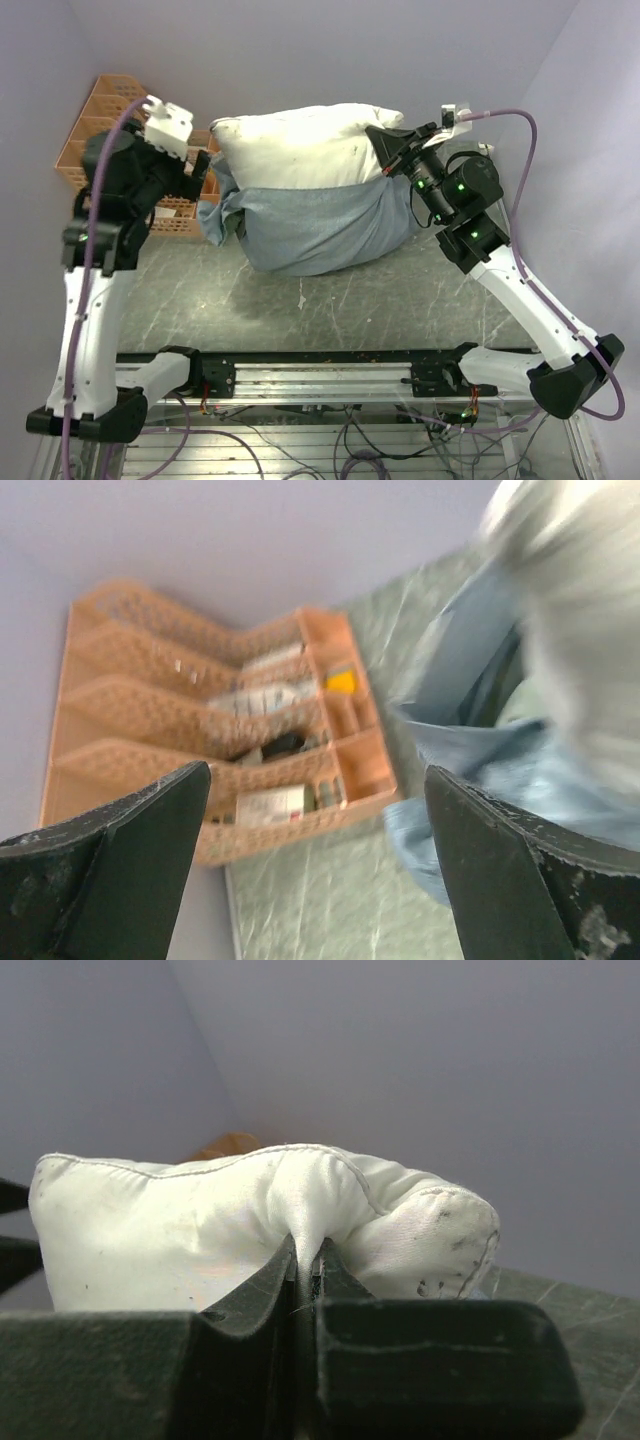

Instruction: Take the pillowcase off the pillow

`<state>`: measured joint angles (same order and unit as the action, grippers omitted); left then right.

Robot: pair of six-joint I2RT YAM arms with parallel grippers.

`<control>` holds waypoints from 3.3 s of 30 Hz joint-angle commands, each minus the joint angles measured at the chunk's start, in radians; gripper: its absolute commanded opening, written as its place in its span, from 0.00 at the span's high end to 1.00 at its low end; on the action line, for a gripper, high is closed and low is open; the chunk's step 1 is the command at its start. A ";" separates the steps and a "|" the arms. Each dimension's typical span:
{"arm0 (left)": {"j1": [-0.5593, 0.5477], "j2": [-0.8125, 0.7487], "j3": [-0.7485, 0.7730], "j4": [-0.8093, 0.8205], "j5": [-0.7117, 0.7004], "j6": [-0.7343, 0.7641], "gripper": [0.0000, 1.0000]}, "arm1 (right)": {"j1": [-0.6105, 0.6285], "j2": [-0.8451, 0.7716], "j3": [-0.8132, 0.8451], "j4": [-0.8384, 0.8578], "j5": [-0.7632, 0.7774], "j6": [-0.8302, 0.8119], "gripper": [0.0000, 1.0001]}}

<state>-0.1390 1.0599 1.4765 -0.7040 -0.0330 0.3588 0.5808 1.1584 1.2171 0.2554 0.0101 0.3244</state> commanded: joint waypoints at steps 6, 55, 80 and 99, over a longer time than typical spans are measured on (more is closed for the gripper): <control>0.009 -0.026 0.280 -0.125 0.356 -0.100 0.00 | -0.025 0.071 0.156 0.038 -0.056 0.070 1.00; -0.059 0.225 0.466 0.192 0.388 -0.474 0.93 | 0.019 0.012 0.133 0.068 0.048 -0.126 0.42; -0.094 0.190 0.555 0.089 0.379 -0.354 0.93 | 0.550 0.254 0.105 0.005 0.347 -0.538 0.97; -0.094 0.175 0.575 0.102 0.315 -0.294 0.93 | 0.645 0.193 -0.380 0.183 0.405 -0.216 1.00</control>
<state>-0.2264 1.2575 2.0083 -0.6933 0.3134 0.0414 1.2171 1.3533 0.9680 0.3824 0.3729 -0.0368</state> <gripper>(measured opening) 0.104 0.004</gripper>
